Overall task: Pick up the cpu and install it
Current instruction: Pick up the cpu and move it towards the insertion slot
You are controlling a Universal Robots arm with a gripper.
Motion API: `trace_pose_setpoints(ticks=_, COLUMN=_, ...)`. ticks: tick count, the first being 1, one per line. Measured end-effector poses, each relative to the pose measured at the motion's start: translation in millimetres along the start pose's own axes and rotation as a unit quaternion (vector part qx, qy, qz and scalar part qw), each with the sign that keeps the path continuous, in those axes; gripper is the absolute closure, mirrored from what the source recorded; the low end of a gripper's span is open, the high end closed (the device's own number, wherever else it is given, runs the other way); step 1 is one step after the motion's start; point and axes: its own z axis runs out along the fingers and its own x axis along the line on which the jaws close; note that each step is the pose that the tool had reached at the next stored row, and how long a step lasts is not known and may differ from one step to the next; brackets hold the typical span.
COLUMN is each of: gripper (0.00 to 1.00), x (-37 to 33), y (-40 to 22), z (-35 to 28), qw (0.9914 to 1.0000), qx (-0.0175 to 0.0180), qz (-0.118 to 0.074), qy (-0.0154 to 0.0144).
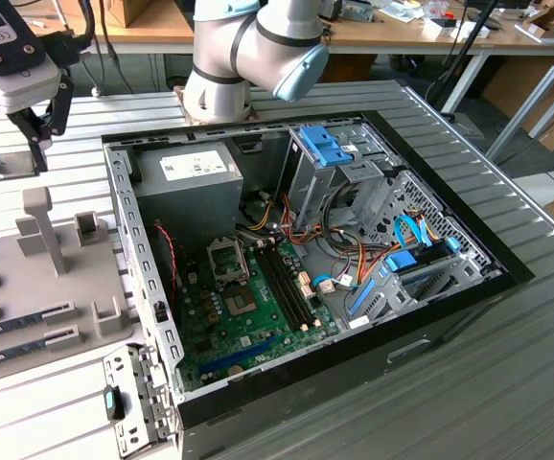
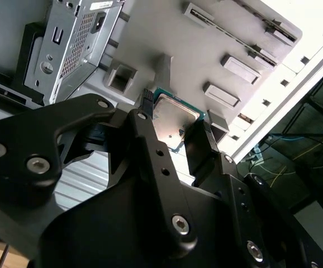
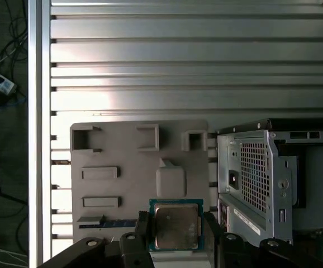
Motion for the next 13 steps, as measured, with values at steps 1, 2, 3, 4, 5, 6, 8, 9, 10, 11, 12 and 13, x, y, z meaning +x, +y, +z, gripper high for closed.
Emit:
trace_pose_setpoints(ticks=1, gripper=0.53, x=-0.9, y=0.0, z=0.0, qw=1.00000, qx=0.0000, qz=0.000, qy=0.0000)
trace_pose_setpoints(ticks=2, gripper=0.53, x=-1.6, y=0.0, z=0.0, qw=1.00000, qx=0.0001, qz=0.000, qy=0.0000)
trace_pose_setpoints(ticks=3, gripper=0.53, x=-2.1, y=0.0, z=0.0, qw=1.00000, qx=0.0001, qz=0.000, qy=0.0000)
trace_pose_setpoints(ticks=4, gripper=0.53, x=-3.0, y=0.1, z=0.1, qw=1.00000, qx=0.0001, qz=0.000, qy=0.0000)
trace_pose_setpoints(ticks=5, gripper=0.53, x=-3.5, y=0.1, z=0.1, qw=1.00000, qx=0.0002, qz=0.000, qy=0.0000)
trace_pose_setpoints(ticks=6, gripper=0.53, x=-4.7, y=0.1, z=0.1, qw=1.00000, qx=0.0002, qz=0.000, qy=0.0000)
trace_pose_setpoints(ticks=8, gripper=0.53, x=-6.4, y=0.1, z=0.2, qw=1.00000, qx=0.0003, qz=0.000, qy=0.0000)
trace_pose_setpoints(ticks=9, gripper=0.53, x=-7.2, y=0.1, z=0.2, qw=1.00000, qx=0.0003, qz=0.000, qy=0.0000)
trace_pose_setpoints(ticks=10, gripper=0.53, x=-7.7, y=0.1, z=0.2, qw=1.00000, qx=0.0003, qz=0.000, qy=0.0000)
trace_pose_setpoints(ticks=11, gripper=0.53, x=-8.2, y=0.1, z=0.2, qw=1.00000, qx=0.0004, qz=0.000, qy=0.0000)
trace_pose_setpoints(ticks=12, gripper=0.53, x=-9.0, y=0.1, z=0.3, qw=1.00000, qx=0.0004, qz=0.000, qy=0.0000)
trace_pose_setpoints(ticks=13, gripper=0.53, x=-9.6, y=0.1, z=0.3, qw=1.00000, qx=0.0004, qz=0.000, qy=0.0000)
